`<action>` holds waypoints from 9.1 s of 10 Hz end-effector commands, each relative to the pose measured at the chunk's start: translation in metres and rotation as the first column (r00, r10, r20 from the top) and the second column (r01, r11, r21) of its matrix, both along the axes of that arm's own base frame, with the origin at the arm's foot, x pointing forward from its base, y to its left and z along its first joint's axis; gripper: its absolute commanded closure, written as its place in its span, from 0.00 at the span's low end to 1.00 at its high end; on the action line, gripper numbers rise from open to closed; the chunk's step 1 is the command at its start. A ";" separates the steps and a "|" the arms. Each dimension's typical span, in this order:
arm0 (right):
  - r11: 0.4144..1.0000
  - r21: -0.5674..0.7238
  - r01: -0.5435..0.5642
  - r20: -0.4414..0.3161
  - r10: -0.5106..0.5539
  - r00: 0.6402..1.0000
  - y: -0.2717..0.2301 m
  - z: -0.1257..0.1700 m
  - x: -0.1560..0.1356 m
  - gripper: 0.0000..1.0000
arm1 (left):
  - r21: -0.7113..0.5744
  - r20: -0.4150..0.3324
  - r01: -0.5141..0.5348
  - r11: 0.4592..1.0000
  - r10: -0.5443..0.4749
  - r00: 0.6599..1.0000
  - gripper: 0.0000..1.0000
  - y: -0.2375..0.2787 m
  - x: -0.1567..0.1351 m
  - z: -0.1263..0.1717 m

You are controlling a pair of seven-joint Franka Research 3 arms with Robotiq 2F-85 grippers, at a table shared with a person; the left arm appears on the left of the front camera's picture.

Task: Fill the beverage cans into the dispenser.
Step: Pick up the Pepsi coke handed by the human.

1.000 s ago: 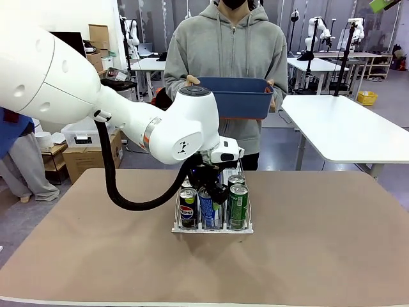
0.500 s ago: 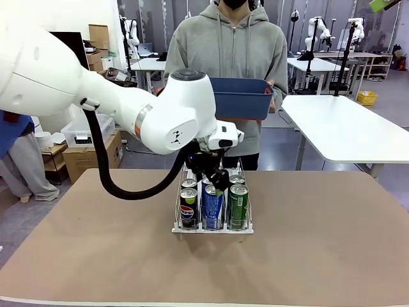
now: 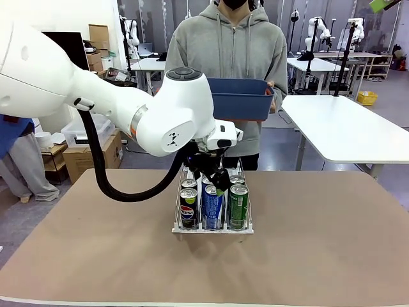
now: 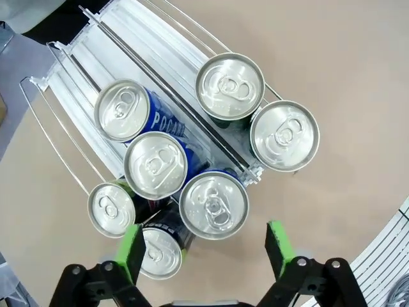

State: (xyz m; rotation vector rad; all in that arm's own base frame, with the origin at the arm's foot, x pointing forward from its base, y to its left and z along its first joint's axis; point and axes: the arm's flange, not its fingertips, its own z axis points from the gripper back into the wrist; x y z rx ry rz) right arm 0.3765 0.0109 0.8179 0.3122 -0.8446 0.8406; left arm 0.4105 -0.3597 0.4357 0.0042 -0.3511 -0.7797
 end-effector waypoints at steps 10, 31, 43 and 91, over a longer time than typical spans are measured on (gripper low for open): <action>1.000 0.002 -0.002 -0.003 0.002 1.000 0.000 -0.002 -0.001 0.00 | -0.166 0.018 0.123 0.978 -0.122 0.992 0.00 0.070 -0.005 0.082; 1.000 0.002 -0.002 -0.003 0.002 1.000 0.000 -0.002 -0.001 0.00 | -0.294 0.256 0.246 0.924 -0.172 0.951 0.00 0.254 -0.017 0.349; 1.000 0.002 -0.002 -0.003 0.002 1.000 0.000 -0.002 -0.001 0.00 | -0.294 0.256 0.246 0.924 -0.172 0.951 0.00 0.254 -0.017 0.349; 1.000 0.002 -0.002 -0.003 0.002 1.000 0.000 -0.002 -0.001 0.00 | -0.299 0.432 0.266 0.917 -0.119 0.894 0.00 0.207 0.053 0.245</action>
